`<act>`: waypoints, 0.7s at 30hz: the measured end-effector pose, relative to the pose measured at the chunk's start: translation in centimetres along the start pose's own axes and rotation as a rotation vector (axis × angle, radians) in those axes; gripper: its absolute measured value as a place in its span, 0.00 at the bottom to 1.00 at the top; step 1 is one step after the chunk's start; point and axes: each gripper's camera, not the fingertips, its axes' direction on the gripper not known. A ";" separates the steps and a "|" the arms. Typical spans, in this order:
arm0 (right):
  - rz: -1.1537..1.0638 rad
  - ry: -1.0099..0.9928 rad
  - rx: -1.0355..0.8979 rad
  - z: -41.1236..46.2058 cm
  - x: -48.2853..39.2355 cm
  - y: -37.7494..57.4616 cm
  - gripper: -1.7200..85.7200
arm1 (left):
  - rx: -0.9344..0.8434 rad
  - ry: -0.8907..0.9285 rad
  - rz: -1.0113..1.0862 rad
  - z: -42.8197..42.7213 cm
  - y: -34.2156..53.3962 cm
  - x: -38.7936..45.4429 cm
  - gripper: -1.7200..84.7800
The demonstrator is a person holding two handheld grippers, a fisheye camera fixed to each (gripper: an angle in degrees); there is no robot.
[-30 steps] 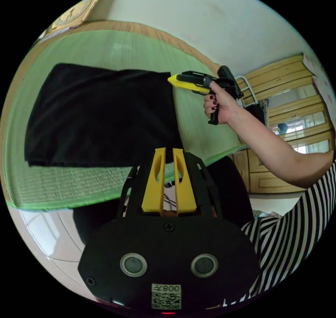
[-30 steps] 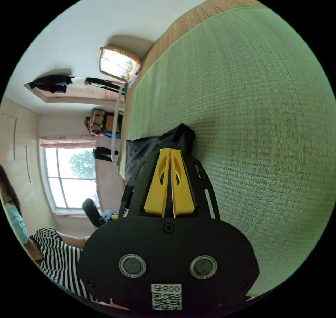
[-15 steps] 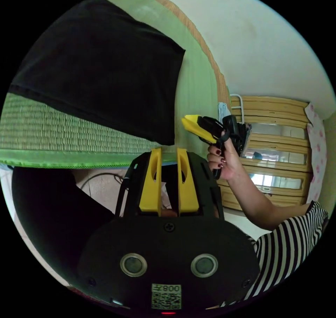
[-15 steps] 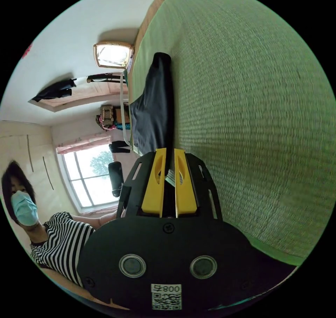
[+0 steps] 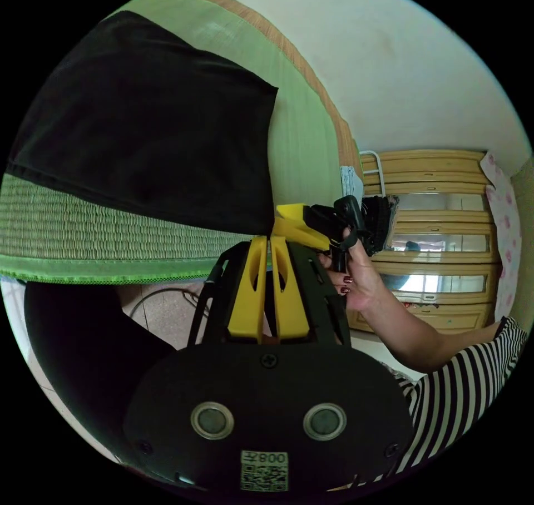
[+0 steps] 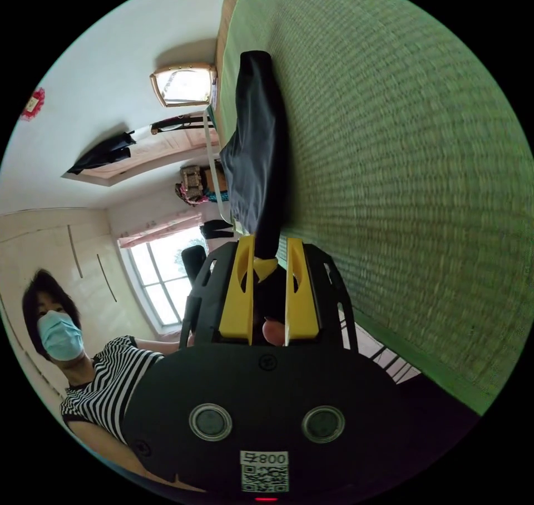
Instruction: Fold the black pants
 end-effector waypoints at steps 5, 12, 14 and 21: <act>0.028 -0.098 0.014 1.8 0.0 0.3 0.11 | 0.009 -0.022 0.048 -0.9 0.6 -1.6 0.03; 0.012 -0.091 0.025 3.5 -2.2 0.8 0.07 | 0.038 -0.035 0.081 -3.3 2.3 -4.4 0.02; -0.004 -0.092 0.023 3.9 -3.3 0.9 0.06 | 0.078 -0.044 0.054 -4.9 3.2 -6.1 0.03; -0.109 -0.125 0.015 6.1 -9.5 1.0 0.05 | 0.278 0.230 -0.229 -9.1 6.0 -14.9 0.06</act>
